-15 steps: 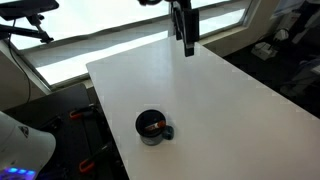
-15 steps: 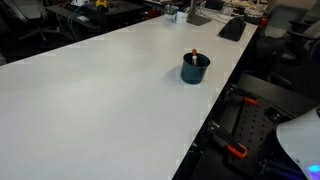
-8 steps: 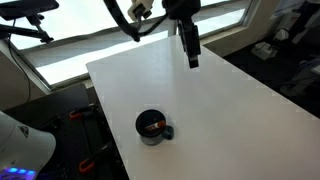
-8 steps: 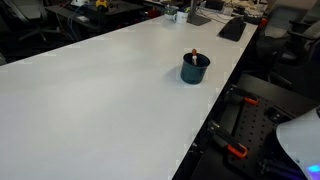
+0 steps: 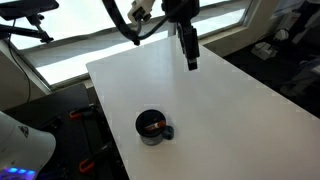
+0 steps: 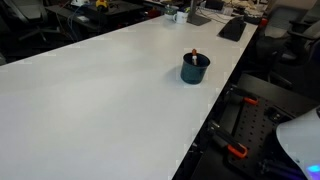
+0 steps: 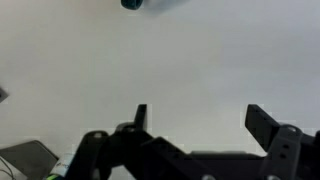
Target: Remove the marker from the cup
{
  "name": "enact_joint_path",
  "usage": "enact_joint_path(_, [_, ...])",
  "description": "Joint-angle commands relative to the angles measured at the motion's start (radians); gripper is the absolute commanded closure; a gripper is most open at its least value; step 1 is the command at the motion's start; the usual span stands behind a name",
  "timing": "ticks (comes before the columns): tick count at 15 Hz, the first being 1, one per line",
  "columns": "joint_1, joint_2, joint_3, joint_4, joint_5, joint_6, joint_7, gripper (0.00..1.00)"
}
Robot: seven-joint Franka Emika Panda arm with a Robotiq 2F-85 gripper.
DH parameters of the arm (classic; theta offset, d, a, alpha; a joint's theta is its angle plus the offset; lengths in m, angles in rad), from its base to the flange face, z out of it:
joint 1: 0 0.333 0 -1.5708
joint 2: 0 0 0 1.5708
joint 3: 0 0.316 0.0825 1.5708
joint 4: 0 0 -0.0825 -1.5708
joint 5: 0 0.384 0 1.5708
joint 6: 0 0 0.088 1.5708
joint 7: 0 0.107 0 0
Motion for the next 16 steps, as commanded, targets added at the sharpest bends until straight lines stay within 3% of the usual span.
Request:
enact_joint_path(1, [-0.003,0.030,0.000,-0.040,-0.053,0.048,0.030,0.00])
enact_joint_path(7, [-0.002,0.041,-0.018,-0.135,-0.123,0.110,0.051,0.00])
enact_joint_path(16, [-0.053,0.038,-0.077,-0.328,-0.268,0.256,0.129,0.00])
